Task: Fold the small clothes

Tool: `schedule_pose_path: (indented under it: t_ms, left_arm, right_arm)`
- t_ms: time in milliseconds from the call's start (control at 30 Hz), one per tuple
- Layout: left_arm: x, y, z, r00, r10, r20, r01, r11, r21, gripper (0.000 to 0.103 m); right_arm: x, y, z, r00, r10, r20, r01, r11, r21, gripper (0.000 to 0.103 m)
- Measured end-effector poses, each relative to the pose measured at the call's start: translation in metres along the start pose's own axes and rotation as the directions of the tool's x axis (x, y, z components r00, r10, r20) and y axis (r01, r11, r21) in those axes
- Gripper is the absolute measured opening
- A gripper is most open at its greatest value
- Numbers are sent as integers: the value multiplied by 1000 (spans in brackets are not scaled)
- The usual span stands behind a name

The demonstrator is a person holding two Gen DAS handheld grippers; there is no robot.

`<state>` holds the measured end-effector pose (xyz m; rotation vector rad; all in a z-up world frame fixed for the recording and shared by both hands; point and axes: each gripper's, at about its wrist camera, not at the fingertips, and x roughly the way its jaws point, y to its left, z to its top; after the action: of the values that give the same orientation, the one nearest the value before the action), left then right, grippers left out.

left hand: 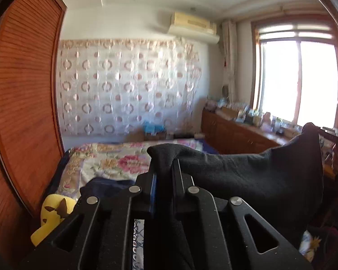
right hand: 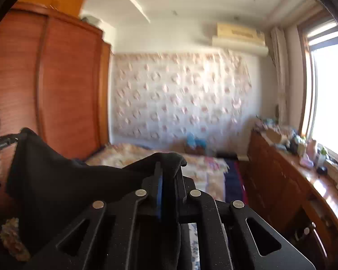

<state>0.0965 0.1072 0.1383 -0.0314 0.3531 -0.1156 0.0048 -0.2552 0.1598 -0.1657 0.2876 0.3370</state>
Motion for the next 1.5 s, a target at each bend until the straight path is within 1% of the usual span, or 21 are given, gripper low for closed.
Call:
schedule_pose_path:
  t_ms: [33, 67, 100, 133, 167, 233, 267, 300, 333, 367, 467, 500, 533, 567, 667, 800, 933, 1167, 1267, 1467, 1500]
  left_arm:
    - [27, 6, -9, 998, 32, -53, -31, 999, 9, 22]
    - [50, 15, -21, 994, 62, -95, -62, 998, 5, 24]
    - [63, 21, -32, 990, 59, -130, -60, 998, 4, 26]
    - [68, 21, -42, 987, 43, -156, -44, 999, 1, 33]
    - [73, 27, -55, 984, 31, -178, -33, 999, -11, 44]
    - [69, 24, -68, 981, 11, -194, -17, 999, -27, 48]
    - [67, 24, -76, 978, -10, -208, 3, 999, -35, 59]
    - [64, 21, -80, 976, -20, -217, 12, 999, -38, 65]
    - [60, 18, -85, 974, -19, -226, 12, 999, -36, 74]
    - [57, 15, -88, 972, -21, -232, 14, 999, -30, 76]
    - [40, 1, -101, 970, -33, -241, 32, 999, -8, 76]
    - [34, -4, -107, 970, -34, -241, 35, 999, -1, 76]
    - [30, -9, -114, 968, -36, -246, 39, 999, 7, 76]
    - [27, -13, -120, 966, -43, -253, 47, 999, 11, 76]
    - [24, -21, -145, 951, -70, -301, 75, 997, 6, 76]
    - [23, -33, -180, 926, -95, -365, 100, 995, -6, 76]
    - [23, -34, -199, 910, -82, -407, 74, 997, -35, 76]
    - [15, -29, -223, 896, -74, -438, 45, 996, -74, 76]
    - [17, -31, -227, 886, -72, -457, 51, 997, -59, 76]
    - [28, -32, -241, 853, -49, -520, 33, 999, -40, 76]
    - [28, -33, -241, 858, -39, -513, 30, 999, -25, 76]
  right_arm:
    - [29, 2, -6, 998, -37, -51, 37, 999, 1, 17]
    - [61, 0, -16, 989, -92, -115, 93, 996, 3, 29]
    - [84, -2, -24, 978, -132, -164, 135, 991, 9, 34]
    - [105, -7, -35, 967, -146, -210, 155, 988, 26, 35]
    - [116, -10, -44, 962, -139, -235, 153, 987, 45, 35]
    - [127, -14, -65, 959, -110, -262, 139, 986, 92, 35]
    - [130, -15, -72, 959, -97, -267, 130, 986, 109, 38]
    - [133, -15, -81, 958, -77, -277, 114, 986, 119, 40]
    - [134, -18, -85, 955, -66, -289, 104, 988, 118, 40]
    - [132, -15, -93, 952, -61, -300, 98, 989, 111, 41]
    - [136, -26, -99, 948, -23, -318, 63, 991, 116, 41]
    - [137, -46, -100, 947, -10, -321, 51, 991, 121, 41]
    - [131, -48, -102, 947, 2, -322, 41, 991, 125, 43]
    - [124, -64, -99, 946, 14, -323, 29, 991, 129, 47]
    - [114, -75, -107, 939, 53, -340, -3, 989, 146, 55]
    - [103, -72, -124, 920, 104, -379, -45, 986, 161, 56]
    - [105, -76, -141, 894, 126, -429, -52, 982, 180, 55]
    - [122, -95, -146, 873, 108, -476, -12, 979, 201, 55]
    - [126, -100, -138, 875, 106, -473, -13, 981, 196, 55]
    - [136, -107, -134, 879, 73, -472, 2, 988, 157, 55]
    - [136, -108, -133, 879, 74, -471, 2, 988, 158, 55]
